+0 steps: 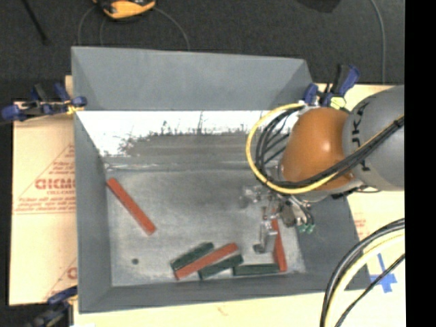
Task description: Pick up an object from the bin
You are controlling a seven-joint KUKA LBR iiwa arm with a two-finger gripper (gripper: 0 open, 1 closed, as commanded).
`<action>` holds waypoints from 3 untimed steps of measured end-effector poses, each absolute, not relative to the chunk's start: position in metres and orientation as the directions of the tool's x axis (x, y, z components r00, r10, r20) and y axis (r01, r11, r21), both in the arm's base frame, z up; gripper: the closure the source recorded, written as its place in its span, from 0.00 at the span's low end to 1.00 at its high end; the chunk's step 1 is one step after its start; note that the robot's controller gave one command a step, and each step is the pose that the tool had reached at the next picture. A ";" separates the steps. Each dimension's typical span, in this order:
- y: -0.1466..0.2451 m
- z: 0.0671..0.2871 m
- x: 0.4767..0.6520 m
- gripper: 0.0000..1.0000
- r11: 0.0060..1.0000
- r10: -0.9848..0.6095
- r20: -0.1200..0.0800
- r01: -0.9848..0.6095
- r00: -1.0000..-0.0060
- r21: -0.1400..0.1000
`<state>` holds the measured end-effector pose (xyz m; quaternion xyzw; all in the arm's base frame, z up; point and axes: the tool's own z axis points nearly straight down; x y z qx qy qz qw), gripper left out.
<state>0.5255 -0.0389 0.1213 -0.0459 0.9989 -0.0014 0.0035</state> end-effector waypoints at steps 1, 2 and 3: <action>0.010 0.130 0.534 0.00 0.970 -0.243 0.003 -0.243 -0.970 -0.001; 0.026 0.122 0.531 0.00 0.951 -0.309 -0.005 -0.309 -0.951 -0.003; 0.059 0.073 0.513 0.00 0.852 -0.524 -0.003 -0.524 -0.852 -0.002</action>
Offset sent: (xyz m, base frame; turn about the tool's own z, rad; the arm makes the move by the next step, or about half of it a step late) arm -0.0013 0.0722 -0.0213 -0.2789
